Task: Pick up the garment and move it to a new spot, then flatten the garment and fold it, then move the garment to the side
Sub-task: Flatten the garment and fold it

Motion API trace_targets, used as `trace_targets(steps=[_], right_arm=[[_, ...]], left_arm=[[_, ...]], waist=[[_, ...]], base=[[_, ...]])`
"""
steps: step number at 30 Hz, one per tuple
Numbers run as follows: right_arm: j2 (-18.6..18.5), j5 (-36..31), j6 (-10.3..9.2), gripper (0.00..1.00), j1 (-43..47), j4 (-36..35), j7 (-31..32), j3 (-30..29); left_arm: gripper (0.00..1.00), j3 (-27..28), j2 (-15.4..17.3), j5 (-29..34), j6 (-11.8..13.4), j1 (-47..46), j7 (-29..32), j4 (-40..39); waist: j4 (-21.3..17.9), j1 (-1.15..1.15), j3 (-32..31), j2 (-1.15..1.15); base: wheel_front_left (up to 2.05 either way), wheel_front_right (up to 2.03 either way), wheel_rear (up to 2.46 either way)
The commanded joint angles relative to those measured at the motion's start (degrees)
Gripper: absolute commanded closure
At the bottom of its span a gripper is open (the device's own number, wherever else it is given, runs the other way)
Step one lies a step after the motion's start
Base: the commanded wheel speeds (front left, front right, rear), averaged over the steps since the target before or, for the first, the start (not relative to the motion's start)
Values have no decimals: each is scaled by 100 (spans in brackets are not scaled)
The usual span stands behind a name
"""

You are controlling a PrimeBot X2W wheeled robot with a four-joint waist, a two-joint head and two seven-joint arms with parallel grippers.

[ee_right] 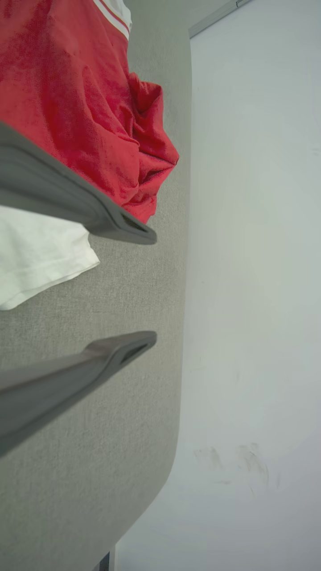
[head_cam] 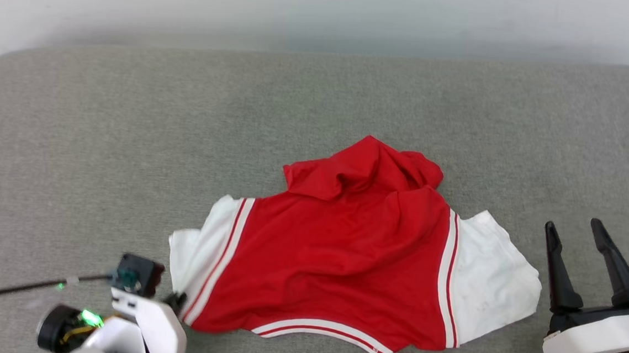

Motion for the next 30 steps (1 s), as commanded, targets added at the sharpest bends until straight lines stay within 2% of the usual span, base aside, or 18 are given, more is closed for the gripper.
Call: trace_targets(steps=[1, 4, 9, 10, 11, 12, 16, 21, 23, 30], right_arm=[[-31, 45, -2, 0, 88, 17, 38, 15], [-29, 57, -2, 0, 154, 35, 138, 86], [-4, 85, -2, 0, 229, 82, 220, 161], [4, 92, -2, 0, 244, 93, 221, 170], [9, 97, -2, 0, 254, 100, 235, 181], [8, 102, -2, 0, 261, 102, 246, 187], [-56, 58, -2, 0, 304, 106, 336, 217], [-128, 76, -2, 0, 402, -56, 858, 145], [-186, 162, -2, 0, 453, -186, 1250, 125], [-320, 312, -2, 0, 734, -645, 3422, -214]], left_arm=[[100, -18, -57, -32, 83, 168, -51, -114], [100, -80, -107, -37, 249, 497, -125, -323], [100, -97, -226, -61, 379, 841, -415, -409], [67, -70, -243, -25, 411, 859, -517, -426], [26, -35, -255, -10, 434, 866, -627, -434], [0, 0, -249, 40, 462, 851, -743, -447], [0, 199, -212, 175, 410, 738, -1322, -566], [0, 598, -174, 502, 437, 661, -2576, -793], [0, 771, -137, 686, 522, 648, -2841, -867], [0, 1308, -343, 1362, 397, 737, -3015, -1423]], waist=[[135, 0, -162, 0], [181, 0, -271, 0], [215, 0, -403, 0], [225, 0, -424, 0], [233, 0, -445, 0], [239, 0, -462, 0], [253, 0, -564, 0], [246, 0, -651, 0], [252, 0, -654, 0], [345, 0, -489, 0]], base=[[0, 0, 0], [0, 0, 0], [0, 0, 0], [0, 0, 0], [0, 0, 0], [0, 0, 0], [0, 0, 0], [0, 0, 0], [0, 0, 0], [0, 0, 0]])
